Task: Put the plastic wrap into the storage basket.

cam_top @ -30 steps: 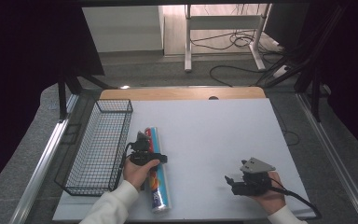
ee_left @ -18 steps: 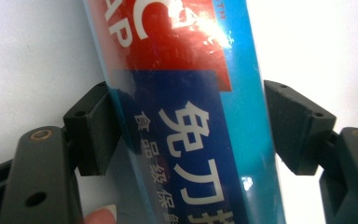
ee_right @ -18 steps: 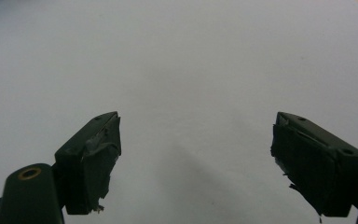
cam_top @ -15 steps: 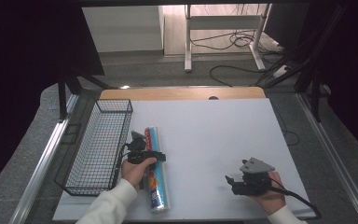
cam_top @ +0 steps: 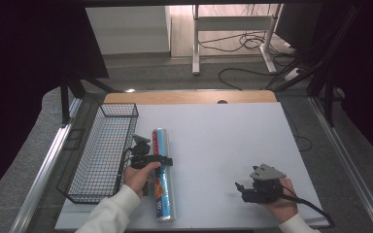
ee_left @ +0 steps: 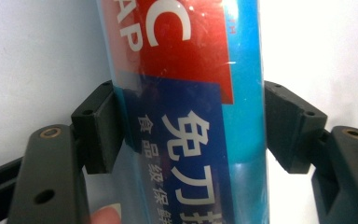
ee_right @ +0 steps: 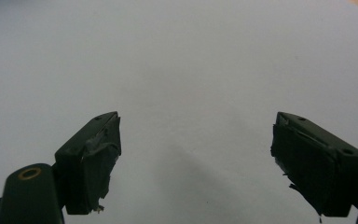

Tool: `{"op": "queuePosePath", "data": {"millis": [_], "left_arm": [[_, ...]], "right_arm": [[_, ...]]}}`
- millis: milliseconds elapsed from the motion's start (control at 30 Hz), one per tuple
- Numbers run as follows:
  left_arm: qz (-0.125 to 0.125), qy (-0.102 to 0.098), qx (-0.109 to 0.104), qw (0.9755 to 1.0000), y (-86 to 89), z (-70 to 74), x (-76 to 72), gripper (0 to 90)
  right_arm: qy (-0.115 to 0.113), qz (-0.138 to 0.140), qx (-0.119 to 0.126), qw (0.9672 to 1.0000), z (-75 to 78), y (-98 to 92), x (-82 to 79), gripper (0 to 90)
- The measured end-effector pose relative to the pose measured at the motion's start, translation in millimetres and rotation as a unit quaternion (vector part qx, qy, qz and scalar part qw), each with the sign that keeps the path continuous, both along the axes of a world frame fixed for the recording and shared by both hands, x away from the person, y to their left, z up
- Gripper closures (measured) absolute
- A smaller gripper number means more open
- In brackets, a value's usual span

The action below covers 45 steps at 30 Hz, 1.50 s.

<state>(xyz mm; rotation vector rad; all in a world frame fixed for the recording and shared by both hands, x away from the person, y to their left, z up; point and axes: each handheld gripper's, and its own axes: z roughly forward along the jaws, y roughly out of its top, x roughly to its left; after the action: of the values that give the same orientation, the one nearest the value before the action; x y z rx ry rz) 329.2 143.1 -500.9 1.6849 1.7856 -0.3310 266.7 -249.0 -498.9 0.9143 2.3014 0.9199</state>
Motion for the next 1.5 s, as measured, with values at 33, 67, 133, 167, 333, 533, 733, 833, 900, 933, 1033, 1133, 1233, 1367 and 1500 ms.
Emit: {"op": "queuePosePath", "data": {"millis": [33, 67, 133, 167, 333, 533, 733, 833, 900, 933, 1033, 1133, 1233, 1367, 1500], "left_arm": [[0.0, -0.002, -0.002, 1.0, 0.8, 2.1, -0.8, 29.8], [0.0, -0.002, -0.002, 1.0, 0.8, 2.1, -0.8, 30.0], [-0.005, -0.007, -0.011, 0.9999, 3.0, 6.2, -2.4, 30.5], [-0.006, -0.011, -0.015, 0.9998, 3.7, 8.3, -3.3, 30.6], [-0.013, -0.025, -0.038, 0.9989, 9.0, 18.0, -6.9, 31.4], [-0.024, -0.046, -0.052, 0.9973, 16.4, 30.6, -9.0, 31.8], [-0.025, -0.057, -0.067, 0.9958, 21.8, 36.7, -9.9, 31.9], [-0.029, -0.067, -0.068, 0.995, 24.0, 42.5, -11.3, 32.0], [-0.031, -0.076, -0.073, 0.994, 25.6, 47.3, -12.0, 32.0], [-0.032, -0.079, -0.074, 0.9936, 26.8, 50.1, -12.4, 32.0], [-0.033, -0.087, -0.086, 0.992, 30.5, 58.0, -12.7, 32.0], [-0.035, -0.094, -0.087, 0.9911, 32.6, 63.1, -13.2, 32.1], [-0.039, -0.099, -0.094, 0.9899, 36.4, 69.9, -13.0, 32.0], [-0.041, -0.106, -0.093, 0.9892, 39.6, 76.2, -12.4, 32.0], [-0.04, -0.112, -0.09, 0.9887, 43.5, 82.8, -12.1, 32.0]], "right_arm": [[0.0, 0.0, 0.001, 1.0, 0.1, 0.0, 0.0, 16.2], [0.0, 0.0, 0.001, 1.0, 0.1, 0.0, 0.0, 16.2], [0.0, 0.0, 0.0, 1.0, -0.1, 0.0, 0.3, 16.2], [0.0, -0.002, 0.001, 1.0, -0.4, 0.3, 0.2, 16.2], [0.0, -0.002, 0.001, 1.0, -0.1, 0.1, 0.3, 16.2], [-0.001, -0.005, 0.0, 1.0, -0.3, 0.1, 0.6, 16.2], [-0.002, -0.007, -0.001, 1.0, -0.2, 0.0, 0.8, 16.2], [-0.002, -0.008, -0.002, 1.0, -0.4, 0.0, 0.8, 16.2], [-0.002, -0.009, -0.002, 1.0, -0.4, 0.0, 0.9, 16.2], [-0.002, -0.009, -0.002, 1.0, -0.3, 0.0, 0.8, 16.2], [-0.002, -0.009, -0.002, 1.0, 0.1, -0.2, 0.8, 16.2], [-0.001, -0.01, -0.002, 1.0, 0.0, -0.2, 0.9, 16.2], [-0.002, -0.009, -0.003, 0.9999, 0.0, -0.3, 1.1, 16.2], [-0.002, -0.01, -0.004, 0.9999, -0.2, -0.3, 1.3, 16.2], [-0.002, -0.011, -0.004, 0.9999, -0.3, -0.3, 1.5, 16.2]]}}
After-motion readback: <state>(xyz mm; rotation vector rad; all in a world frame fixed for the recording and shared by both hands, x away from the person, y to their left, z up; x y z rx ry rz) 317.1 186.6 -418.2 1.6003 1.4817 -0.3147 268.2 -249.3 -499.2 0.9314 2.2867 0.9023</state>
